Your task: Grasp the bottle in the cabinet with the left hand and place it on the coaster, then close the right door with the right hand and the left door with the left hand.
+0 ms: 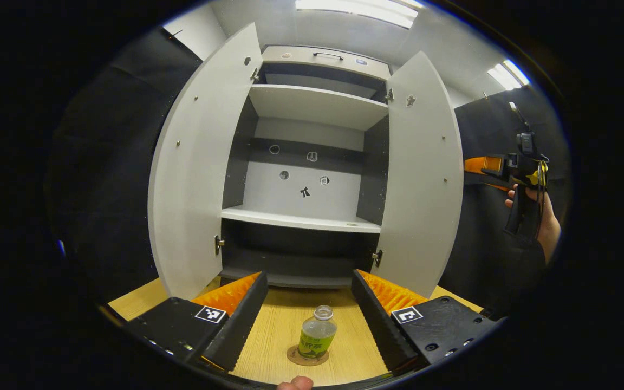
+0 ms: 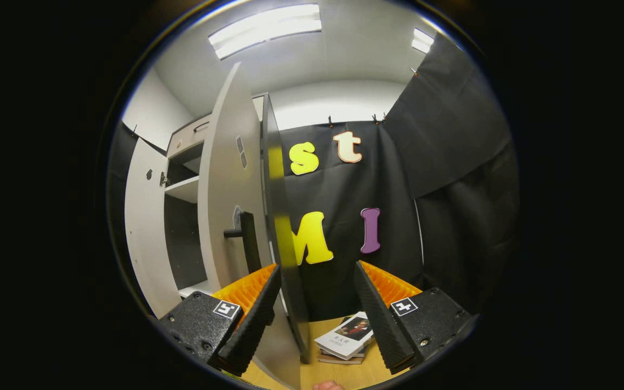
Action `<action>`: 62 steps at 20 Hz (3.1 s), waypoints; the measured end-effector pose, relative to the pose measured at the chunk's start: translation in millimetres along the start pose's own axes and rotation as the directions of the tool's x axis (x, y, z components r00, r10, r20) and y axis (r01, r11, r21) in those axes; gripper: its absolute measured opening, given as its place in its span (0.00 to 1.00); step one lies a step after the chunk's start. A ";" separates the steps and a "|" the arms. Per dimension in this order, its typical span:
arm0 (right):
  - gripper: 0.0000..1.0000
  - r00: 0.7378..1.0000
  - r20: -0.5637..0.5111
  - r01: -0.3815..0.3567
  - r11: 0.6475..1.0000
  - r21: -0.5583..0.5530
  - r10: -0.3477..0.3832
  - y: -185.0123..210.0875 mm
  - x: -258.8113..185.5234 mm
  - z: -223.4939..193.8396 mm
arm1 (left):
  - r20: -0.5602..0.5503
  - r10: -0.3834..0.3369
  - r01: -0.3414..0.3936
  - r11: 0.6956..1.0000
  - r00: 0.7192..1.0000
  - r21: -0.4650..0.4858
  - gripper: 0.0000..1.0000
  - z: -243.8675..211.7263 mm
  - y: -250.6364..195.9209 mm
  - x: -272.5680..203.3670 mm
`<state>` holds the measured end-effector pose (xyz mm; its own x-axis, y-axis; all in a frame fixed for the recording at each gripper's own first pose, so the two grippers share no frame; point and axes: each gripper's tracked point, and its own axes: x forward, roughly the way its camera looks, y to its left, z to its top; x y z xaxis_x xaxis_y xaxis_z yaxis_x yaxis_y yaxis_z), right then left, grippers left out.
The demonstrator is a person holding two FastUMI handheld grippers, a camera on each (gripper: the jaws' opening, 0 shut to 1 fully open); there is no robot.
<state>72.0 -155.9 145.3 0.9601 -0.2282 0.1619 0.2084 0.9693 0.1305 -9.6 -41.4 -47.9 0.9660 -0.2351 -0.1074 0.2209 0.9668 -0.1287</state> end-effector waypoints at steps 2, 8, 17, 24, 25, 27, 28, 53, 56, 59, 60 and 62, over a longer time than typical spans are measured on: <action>0.83 1.000 0.011 0.013 1.000 -0.026 -0.013 -1.0 0.5 3.9 | 0.006 0.009 -0.009 1.000 1.000 0.004 0.95 2.0 4.5 -1.3; 0.82 0.998 -0.015 0.056 0.997 -0.062 -0.057 9.6 -4.8 2.8 | 0.031 0.040 -0.041 0.999 0.999 0.022 0.95 12.4 18.4 4.0; 0.82 0.989 -0.040 -0.145 0.982 -0.118 0.141 104.5 -4.7 -14.5 | 0.061 0.035 -0.035 0.999 0.998 0.010 0.95 21.8 17.8 2.5; 0.82 0.960 -0.070 -0.275 0.961 -0.042 0.272 167.3 28.1 -44.4 | 0.065 0.117 -0.119 0.993 0.991 0.027 0.95 21.6 42.0 -10.4; 0.83 0.960 -0.060 -0.275 0.961 -0.035 0.272 168.0 28.9 -39.7 | 0.069 0.130 -0.132 0.991 0.989 0.025 0.95 22.4 46.1 -12.1; 0.82 0.962 -0.039 -0.271 0.962 -0.039 0.270 165.0 25.9 -31.6 | 0.070 0.153 -0.154 0.988 0.986 0.020 0.95 23.0 54.4 -15.6; 0.82 0.963 -0.030 -0.267 0.963 -0.045 0.266 162.0 24.1 -27.9 | 0.068 0.159 -0.161 0.987 0.985 0.020 0.95 22.5 56.6 -17.2; 0.82 0.968 -0.161 -0.201 0.979 -0.023 0.195 100.8 -126.7 -158.8 | 0.149 0.074 -0.068 0.997 0.986 -0.045 0.95 93.5 33.7 1.4; 0.82 0.967 -0.145 -0.220 0.973 -0.062 0.210 104.6 -124.8 -152.4 | 0.156 0.212 -0.203 0.976 0.965 -0.072 1.00 124.0 94.3 -14.1; 0.82 0.965 -0.130 -0.234 0.971 -0.040 0.227 107.9 -123.9 -147.9 | 0.182 0.401 -0.396 0.916 0.898 -0.064 0.95 158.7 178.2 -38.8; 0.82 0.962 -0.137 -0.241 0.970 -0.034 0.235 108.3 -122.5 -147.2 | 0.186 0.449 -0.446 0.893 0.874 -0.059 1.00 166.1 203.0 -41.9; 0.82 0.961 -0.144 -0.247 0.968 -0.048 0.238 104.6 -117.9 -142.7 | 0.173 0.495 -0.495 0.868 0.852 -0.043 0.95 175.6 241.9 -39.5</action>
<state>7.3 -14.5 0.2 0.9986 0.0248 0.0461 -0.0266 0.9989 0.0394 29.2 219.4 98.4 0.9553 0.2953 0.0154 -0.2923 0.9510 -0.1011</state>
